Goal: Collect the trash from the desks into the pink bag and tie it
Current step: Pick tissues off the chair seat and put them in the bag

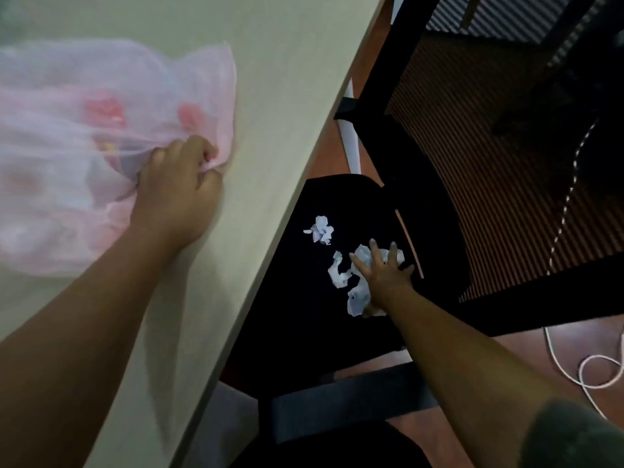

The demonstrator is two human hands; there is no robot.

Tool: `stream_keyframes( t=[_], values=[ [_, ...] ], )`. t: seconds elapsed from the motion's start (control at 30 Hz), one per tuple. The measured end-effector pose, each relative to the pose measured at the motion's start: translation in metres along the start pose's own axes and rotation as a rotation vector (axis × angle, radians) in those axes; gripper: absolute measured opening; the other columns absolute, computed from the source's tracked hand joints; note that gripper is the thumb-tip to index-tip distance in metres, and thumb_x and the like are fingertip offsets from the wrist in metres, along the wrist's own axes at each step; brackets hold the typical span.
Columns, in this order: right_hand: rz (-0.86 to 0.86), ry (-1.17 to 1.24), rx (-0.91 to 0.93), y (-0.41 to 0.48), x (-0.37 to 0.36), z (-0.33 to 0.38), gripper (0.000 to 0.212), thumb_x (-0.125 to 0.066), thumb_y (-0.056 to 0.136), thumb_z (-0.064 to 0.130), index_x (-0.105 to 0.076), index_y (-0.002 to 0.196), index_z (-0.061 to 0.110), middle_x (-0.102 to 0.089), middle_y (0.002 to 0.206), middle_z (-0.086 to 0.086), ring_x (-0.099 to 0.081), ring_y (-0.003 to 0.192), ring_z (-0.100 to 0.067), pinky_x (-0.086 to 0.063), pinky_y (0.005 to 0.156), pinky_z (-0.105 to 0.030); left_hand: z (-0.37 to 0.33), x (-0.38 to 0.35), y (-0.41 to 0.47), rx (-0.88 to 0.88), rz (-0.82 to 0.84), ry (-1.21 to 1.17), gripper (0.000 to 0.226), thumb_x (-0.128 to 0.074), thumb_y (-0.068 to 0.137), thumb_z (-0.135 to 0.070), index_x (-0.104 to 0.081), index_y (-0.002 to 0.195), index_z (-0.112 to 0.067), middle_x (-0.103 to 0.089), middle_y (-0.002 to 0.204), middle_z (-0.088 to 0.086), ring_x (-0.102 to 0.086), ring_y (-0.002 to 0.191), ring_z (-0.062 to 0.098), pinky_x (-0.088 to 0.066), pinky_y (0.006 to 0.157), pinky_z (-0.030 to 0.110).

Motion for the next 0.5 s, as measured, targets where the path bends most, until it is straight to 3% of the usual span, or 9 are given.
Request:
stream_keyframes(
  t=[0.1,0.2,0.33,0.4,0.43,0.47,0.5],
  values=[
    [0.045,0.035,0.010,0.022,-0.012,-0.001,0.136,-0.081,0.059,0.063,0.024,0.144,0.048,0.037,0.153,-0.005,0.020,0.140,-0.050,-0.031,0.098,-0.071,0.005,-0.002,0.001,-0.006,-0.027,-0.014,0.029,-0.043,0.083,-0.024,-0.055,0.107,-0.013,-0.060,0.105,0.020,-0.052,0.099,0.042,-0.041,0.086,0.049],
    [0.048,-0.010,0.050,0.032,-0.016,-0.001,0.124,-0.077,0.060,0.065,0.010,0.148,0.047,0.018,0.158,-0.006,0.004,0.141,-0.047,-0.038,0.097,-0.062,0.005,-0.003,0.000,-0.013,-0.041,-0.037,0.027,-0.044,0.084,-0.021,-0.055,0.106,-0.011,-0.060,0.105,0.020,-0.051,0.099,0.041,-0.040,0.086,0.049],
    [-0.081,0.052,0.077,0.034,-0.018,0.004,0.071,-0.069,0.083,0.037,-0.033,0.143,0.026,-0.023,0.147,-0.017,-0.031,0.129,-0.040,-0.042,0.093,-0.044,0.005,-0.003,0.001,-0.009,-0.037,-0.072,0.020,-0.046,0.086,-0.015,-0.055,0.104,-0.010,-0.059,0.104,0.019,-0.051,0.099,0.039,-0.039,0.085,0.047],
    [-0.190,-0.021,0.061,0.026,-0.022,0.014,0.056,-0.081,0.070,0.028,-0.059,0.119,0.010,-0.052,0.121,-0.021,-0.055,0.099,-0.039,-0.051,0.073,-0.039,0.005,0.000,0.002,-0.012,-0.053,-0.086,0.020,-0.046,0.085,-0.015,-0.055,0.102,-0.010,-0.060,0.102,0.018,-0.051,0.097,0.038,-0.039,0.084,0.047],
    [-0.167,-0.057,0.053,0.029,-0.032,0.017,0.051,-0.091,0.050,0.023,-0.069,0.092,0.005,-0.061,0.094,-0.019,-0.060,0.073,-0.035,-0.051,0.054,-0.034,0.005,0.000,0.001,-0.008,-0.058,-0.093,0.019,-0.046,0.085,-0.015,-0.055,0.101,-0.010,-0.060,0.101,0.018,-0.051,0.096,0.038,-0.040,0.083,0.046],
    [-0.161,-0.050,0.073,0.033,-0.041,0.019,0.047,-0.094,0.032,0.019,-0.068,0.070,0.005,-0.061,0.071,-0.015,-0.056,0.052,-0.029,-0.043,0.040,-0.027,0.005,0.000,0.000,-0.007,-0.062,-0.103,0.018,-0.048,0.085,-0.014,-0.055,0.100,-0.010,-0.060,0.100,0.017,-0.051,0.095,0.038,-0.040,0.083,0.046],
    [-0.264,-0.028,0.131,0.039,-0.043,0.017,0.044,-0.093,0.025,0.021,-0.066,0.058,0.009,-0.058,0.059,-0.009,-0.051,0.042,-0.023,-0.032,0.034,-0.020,0.004,-0.001,0.001,-0.017,-0.066,-0.114,0.017,-0.048,0.085,-0.014,-0.055,0.099,-0.010,-0.061,0.099,0.017,-0.051,0.094,0.037,-0.041,0.082,0.046]
  ],
)
Point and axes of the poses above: each hand's wrist, its own y-axis towards the middle knuckle, its own x-axis out of the back of the hand, z = x × y, the point moved 3 cm from there along y, towards the middle knuckle
